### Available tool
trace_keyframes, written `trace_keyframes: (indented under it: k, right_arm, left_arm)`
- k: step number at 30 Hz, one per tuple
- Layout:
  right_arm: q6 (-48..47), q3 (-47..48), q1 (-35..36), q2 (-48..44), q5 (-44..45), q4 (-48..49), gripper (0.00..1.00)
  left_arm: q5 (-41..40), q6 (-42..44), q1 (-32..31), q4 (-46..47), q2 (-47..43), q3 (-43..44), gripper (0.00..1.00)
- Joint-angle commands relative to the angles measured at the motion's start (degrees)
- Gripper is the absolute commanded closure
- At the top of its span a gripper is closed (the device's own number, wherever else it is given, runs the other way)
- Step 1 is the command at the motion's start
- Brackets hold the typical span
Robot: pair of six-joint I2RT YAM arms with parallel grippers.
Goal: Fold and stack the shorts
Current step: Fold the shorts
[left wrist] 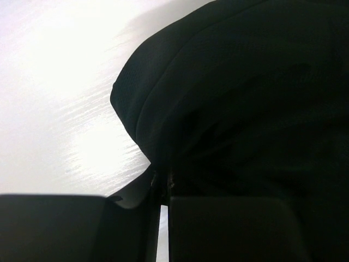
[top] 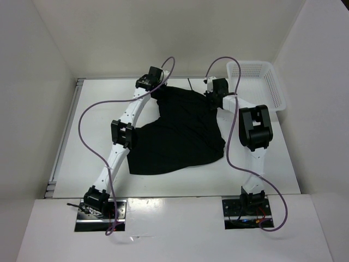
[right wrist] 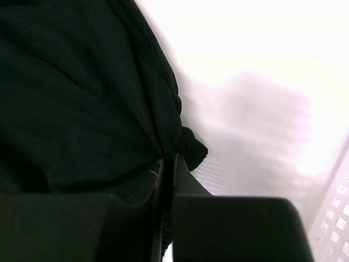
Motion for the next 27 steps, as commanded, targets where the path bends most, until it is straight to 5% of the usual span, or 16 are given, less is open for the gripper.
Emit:
trace_keyframes:
  k: [1,10,16,18,22,23,27]
  right_arm:
    - [-0.7,0.5,0.7,-1.5,0.1,2.1,1.00]
    - [-11.9,-3.7,2.4,-16.4,-2.4,-2.8,1.00]
    - [-26.1,-19.3,10.2,-27.9,-1.8,-6.5,1.00]
    - [-27.5,-22.7,12.6,-30.1,-0.5,-6.5,1.00]
    - [-30.3,-29.4,16.2,-35.5,0.9,-7.0,1.00]
    - [-30.3,-30.0,16.7,-37.5,0.9,-7.7,1.00]
    - [-32.3,-34.9,17.4,-40.3,1.4,-8.2,1.00]
  left_arm:
    - [-1.5,0.2,0.4,-1.5,-3.1,1.8,0.93]
    - [-16.6,0.2,-0.7,-10.4,-12.3,1.8,0.96]
    - [-18.9,0.2,-3.6,-20.6,-21.7,-2.9,0.89]
    - [-17.5,0.2,-5.2,-20.6,-27.2,-14.2,0.85]
    - [-20.8,0.2,-11.6,-9.0,-50.7,-58.4,0.77]
    - [-23.2,0.2,-13.3,0.3,-55.2,-78.5,0.77]
    - [-25.6,0.2,-20.0,6.1,-67.3,-101.0,0.68]
